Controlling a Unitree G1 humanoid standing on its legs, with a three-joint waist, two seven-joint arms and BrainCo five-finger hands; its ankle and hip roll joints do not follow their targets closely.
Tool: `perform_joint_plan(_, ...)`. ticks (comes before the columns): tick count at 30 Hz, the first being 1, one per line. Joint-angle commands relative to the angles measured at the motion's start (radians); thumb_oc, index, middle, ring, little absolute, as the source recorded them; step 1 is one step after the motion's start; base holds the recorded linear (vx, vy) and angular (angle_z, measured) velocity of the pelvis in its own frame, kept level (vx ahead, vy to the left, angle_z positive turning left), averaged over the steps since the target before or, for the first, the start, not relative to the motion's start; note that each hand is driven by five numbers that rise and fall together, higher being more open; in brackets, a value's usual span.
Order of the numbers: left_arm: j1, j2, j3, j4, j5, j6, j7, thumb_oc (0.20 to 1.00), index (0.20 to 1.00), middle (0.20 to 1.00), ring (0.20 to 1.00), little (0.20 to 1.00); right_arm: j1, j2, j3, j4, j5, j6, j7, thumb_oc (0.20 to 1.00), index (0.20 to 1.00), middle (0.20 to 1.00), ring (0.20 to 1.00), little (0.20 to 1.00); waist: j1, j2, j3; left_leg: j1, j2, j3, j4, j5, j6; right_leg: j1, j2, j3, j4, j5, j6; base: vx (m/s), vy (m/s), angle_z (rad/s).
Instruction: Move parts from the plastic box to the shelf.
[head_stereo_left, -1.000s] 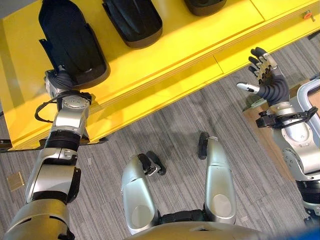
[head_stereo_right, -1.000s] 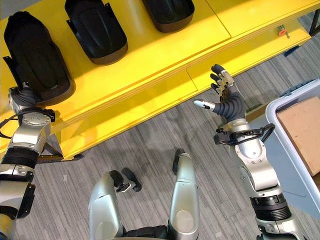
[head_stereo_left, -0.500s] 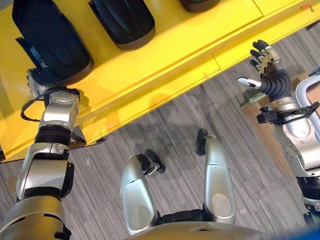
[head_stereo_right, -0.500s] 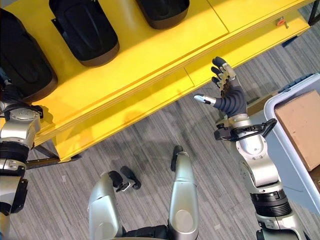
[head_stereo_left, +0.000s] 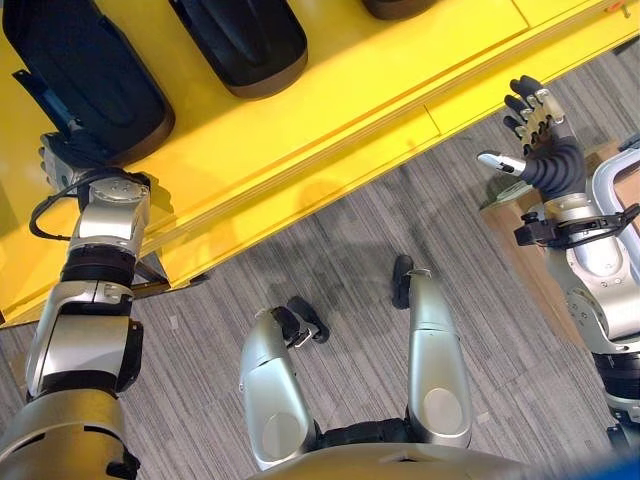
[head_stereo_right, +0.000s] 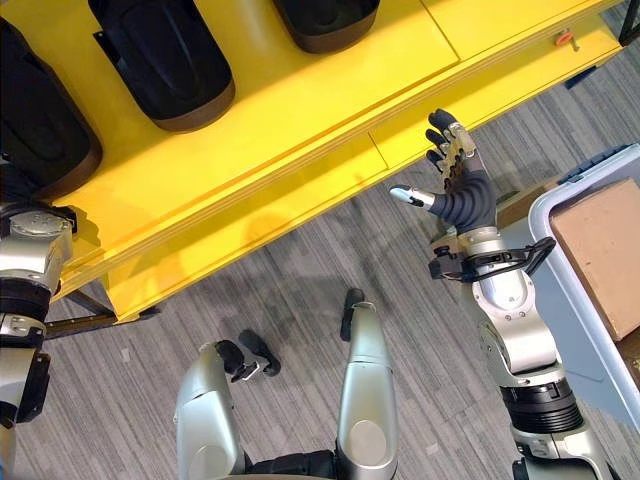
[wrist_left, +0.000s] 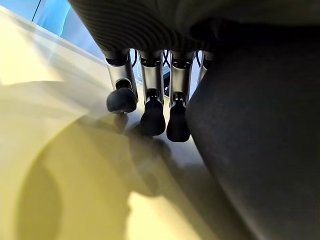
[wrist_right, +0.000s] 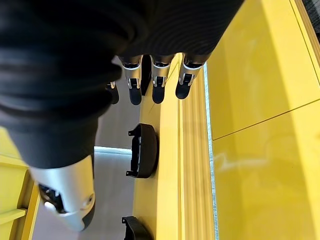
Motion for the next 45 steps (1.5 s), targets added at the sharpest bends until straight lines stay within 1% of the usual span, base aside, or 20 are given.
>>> perform_joint_plan(1, 0.04, 0.064, 0.002, -0.025, 0.06, 0.004, -0.014, 0.2, 0.2, 0.2, 0.2, 0.2, -0.033, -0.024, -0.043, -0.032, 0.003, -0.067, -0.001, 1.0, 1.0, 1.0, 1.0, 1.0, 0.009, -0.011, -0.036, 0.054, -0.042, 0.019, -0.18, 0.132, -0.026, 0.032, -0.031, 0.003, 0.062, -0.05, 0.06, 0.0, 0.0, 0.0)
perform_joint_plan(17, 0.121, 0.06, 0.018, -0.057, 0.14, -0.006, -0.075, 0.2, 0.2, 0.2, 0.2, 0.2, -0.021, -0.011, -0.055, -0.027, -0.006, -0.086, -0.002, 1.0, 1.0, 1.0, 1.0, 1.0, 0.023, 0.001, -0.036, 0.064, -0.054, 0.014, -0.186, 0.133, -0.021, 0.048, -0.044, -0.006, 0.056, -0.043, 0.061, 0.0, 0.0, 0.0)
perform_joint_plan(24, 0.153, 0.049, 0.029, -0.071, 0.144, 0.004, -0.069, 0.2, 0.2, 0.2, 0.2, 0.2, -0.019, -0.002, -0.052, -0.025, -0.024, -0.086, -0.004, 1.0, 1.0, 1.0, 1.0, 1.0, 0.029, 0.005, -0.036, 0.063, -0.057, 0.008, -0.183, 0.135, -0.019, 0.049, -0.049, -0.007, 0.062, -0.042, 0.06, 0.0, 0.0, 0.0)
perform_joint_plan(28, 0.159, 0.052, 0.037, -0.065, 0.149, -0.006, -0.072, 0.2, 0.2, 0.2, 0.2, 0.2, -0.02, -0.007, -0.051, -0.026, -0.021, -0.079, -0.007, 1.0, 1.0, 1.0, 1.0, 1.0, 0.029, 0.006, -0.036, 0.062, -0.055, 0.006, -0.179, 0.136, -0.019, 0.046, -0.054, -0.006, 0.069, -0.041, 0.059, 0.0, 0.005, 0.02)
perform_joint_plan(29, 0.156, 0.054, 0.035, -0.063, 0.162, -0.007, -0.081, 0.225, 0.225, 0.225, 0.225, 0.225, -0.02, -0.009, -0.05, -0.025, -0.02, -0.078, -0.006, 1.0, 1.0, 1.0, 1.0, 1.0, 0.029, 0.006, -0.036, 0.061, -0.055, 0.005, -0.177, 0.135, -0.018, 0.046, -0.054, -0.005, 0.071, -0.042, 0.059, 0.0, 0.0, 0.0)
perform_joint_plan(30, 0.153, 0.056, 0.032, -0.062, 0.168, -0.005, -0.087, 0.947, 0.947, 0.947, 0.947, 0.947, -0.02, -0.009, -0.05, -0.024, -0.02, -0.079, -0.006, 1.0, 1.0, 1.0, 1.0, 1.0, 0.029, 0.006, -0.036, 0.061, -0.055, 0.005, -0.177, 0.135, -0.018, 0.046, -0.054, -0.005, 0.071, -0.042, 0.059, 0.0, 0.0, 0.0)
perform_joint_plan(31, 0.151, 0.057, 0.028, -0.06, 0.158, 0.0, -0.092, 1.0, 1.0, 1.0, 1.0, 1.0, -0.023, -0.009, -0.048, -0.022, -0.02, -0.08, -0.005, 1.0, 1.0, 1.0, 1.0, 1.0, 0.029, 0.006, -0.036, 0.06, -0.055, 0.006, -0.176, 0.135, -0.018, 0.046, -0.053, -0.005, 0.071, -0.042, 0.058, 0.0, 0.0, 0.0)
perform_joint_plan(35, 0.141, 0.059, 0.027, -0.079, 0.141, 0.004, -0.066, 1.0, 1.0, 1.0, 1.0, 1.0, -0.023, -0.01, -0.047, -0.027, -0.02, -0.075, -0.007, 1.0, 1.0, 1.0, 1.0, 1.0, 0.03, 0.006, -0.036, 0.06, -0.056, 0.005, -0.178, 0.136, -0.017, 0.045, -0.053, -0.006, 0.073, -0.042, 0.059, 0.0, 0.0, 0.0)
perform_joint_plan(36, 0.139, 0.06, 0.033, -0.086, 0.122, -0.003, -0.042, 1.0, 1.0, 1.0, 1.0, 1.0, -0.02, -0.013, -0.049, -0.027, -0.018, -0.075, -0.009, 1.0, 1.0, 1.0, 1.0, 1.0, 0.03, 0.006, -0.036, 0.06, -0.056, 0.004, -0.18, 0.139, -0.018, 0.045, -0.051, -0.006, 0.073, -0.042, 0.059, 0.0, 0.0, 0.0)
perform_joint_plan(37, 0.136, 0.058, 0.043, -0.08, 0.11, -0.024, -0.005, 1.0, 1.0, 1.0, 1.0, 1.0, -0.022, -0.01, -0.047, -0.024, -0.017, -0.078, -0.01, 1.0, 1.0, 1.0, 1.0, 1.0, 0.029, 0.005, -0.036, 0.061, -0.056, 0.003, -0.18, 0.141, -0.019, 0.046, -0.049, -0.005, 0.07, -0.041, 0.059, 0.0, 0.0, 0.0)
perform_joint_plan(38, 0.133, 0.061, 0.048, -0.075, 0.131, -0.033, 0.019, 1.0, 1.0, 1.0, 1.0, 1.0, -0.024, -0.009, -0.045, -0.022, -0.02, -0.081, -0.007, 1.0, 1.0, 1.0, 1.0, 1.0, 0.029, 0.005, -0.036, 0.063, -0.055, 0.003, -0.181, 0.142, -0.02, 0.048, -0.049, -0.005, 0.069, -0.041, 0.059, 0.0, 0.0, 0.0)
perform_joint_plan(43, 0.13, 0.079, 0.053, -0.088, 0.168, -0.037, 0.052, 1.0, 1.0, 1.0, 1.0, 1.0, -0.023, -0.01, -0.043, -0.022, -0.014, -0.073, -0.005, 1.0, 1.0, 1.0, 1.0, 1.0, 0.029, 0.004, -0.036, 0.069, -0.053, 0.005, -0.185, 0.147, -0.022, 0.055, -0.048, -0.005, 0.064, -0.039, 0.059, 0.0, 0.0, 0.0)
perform_joint_plan(45, 0.122, 0.091, 0.051, -0.102, 0.139, -0.03, 0.063, 1.0, 1.0, 1.0, 1.0, 1.0, -0.017, -0.016, -0.044, -0.023, -0.007, -0.071, -0.003, 1.0, 1.0, 1.0, 1.0, 1.0, 0.026, 0.003, -0.036, 0.072, -0.052, 0.005, -0.186, 0.149, -0.022, 0.057, -0.049, -0.005, 0.065, -0.039, 0.059, 0.0, 0.0, 0.0)
